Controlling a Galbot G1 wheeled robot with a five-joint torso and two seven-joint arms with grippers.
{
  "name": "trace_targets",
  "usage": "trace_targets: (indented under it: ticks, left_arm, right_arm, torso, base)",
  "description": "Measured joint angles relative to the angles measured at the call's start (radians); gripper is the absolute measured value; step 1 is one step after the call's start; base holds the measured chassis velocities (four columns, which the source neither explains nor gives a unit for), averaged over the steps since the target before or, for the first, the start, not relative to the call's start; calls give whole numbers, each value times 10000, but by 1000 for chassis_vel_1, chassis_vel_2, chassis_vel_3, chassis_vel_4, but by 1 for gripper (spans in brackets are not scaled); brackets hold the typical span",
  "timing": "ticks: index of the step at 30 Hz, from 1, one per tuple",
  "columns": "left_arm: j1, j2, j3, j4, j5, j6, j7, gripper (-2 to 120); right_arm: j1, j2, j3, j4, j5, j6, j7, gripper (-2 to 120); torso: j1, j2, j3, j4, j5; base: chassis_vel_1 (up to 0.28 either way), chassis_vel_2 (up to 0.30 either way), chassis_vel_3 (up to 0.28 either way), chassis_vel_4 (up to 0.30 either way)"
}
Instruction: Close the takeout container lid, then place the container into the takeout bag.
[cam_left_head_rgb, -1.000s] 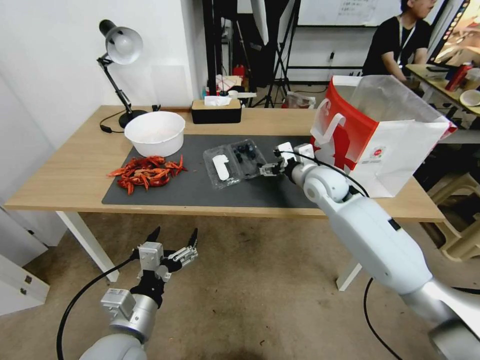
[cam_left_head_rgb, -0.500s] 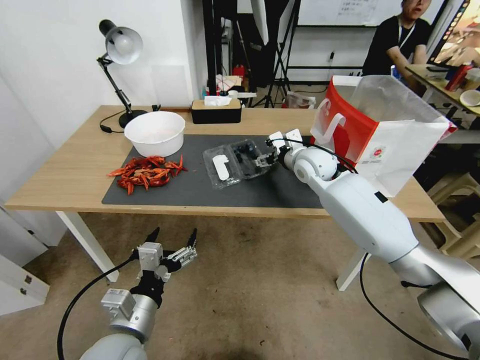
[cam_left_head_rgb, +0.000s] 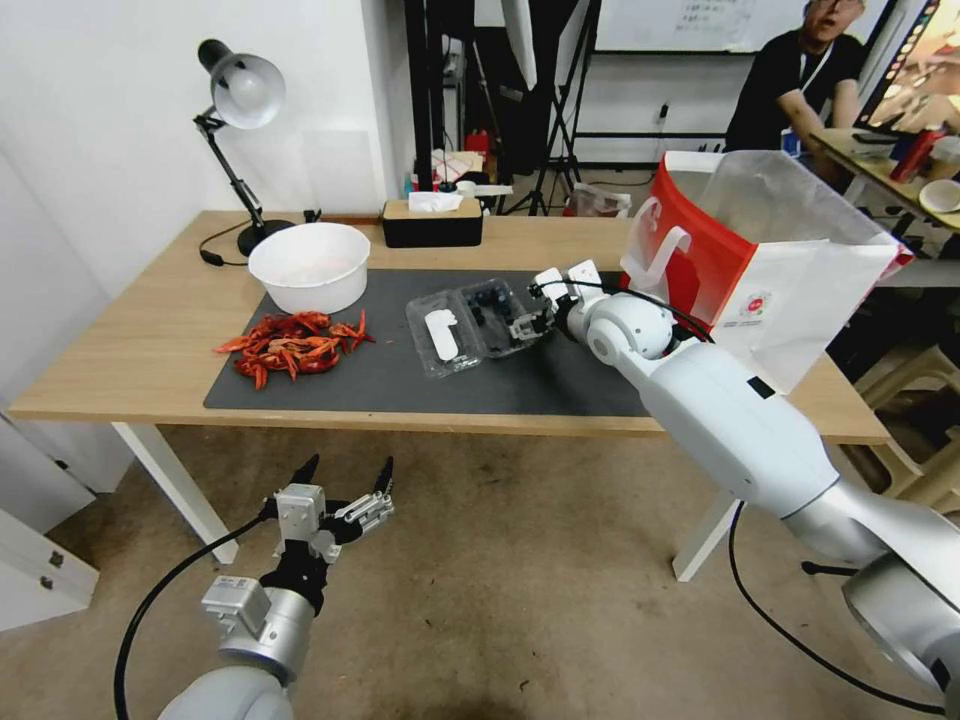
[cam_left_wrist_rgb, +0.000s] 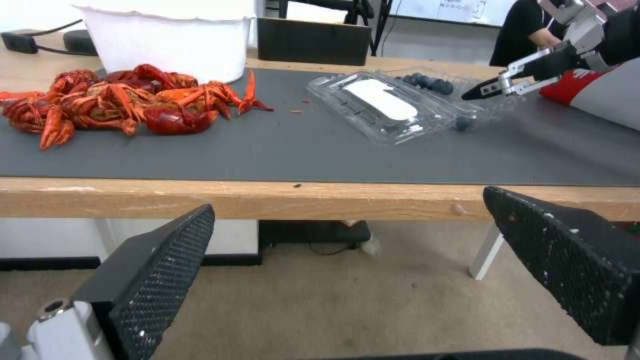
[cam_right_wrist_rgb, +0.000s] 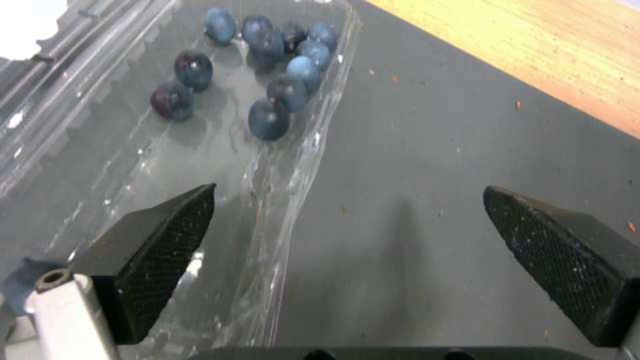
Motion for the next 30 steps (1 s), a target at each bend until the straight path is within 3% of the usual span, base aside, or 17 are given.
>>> trace_targets:
  ticks: [30]
  left_arm:
    - [-60, 63, 20, 92, 36, -134, -72, 100]
  right_arm:
    - [-347, -777, -184, 767, 514, 5, 105, 100]
  torso:
    - [-1, 0, 0, 2, -1]
  base:
    - [0, 0, 0, 0]
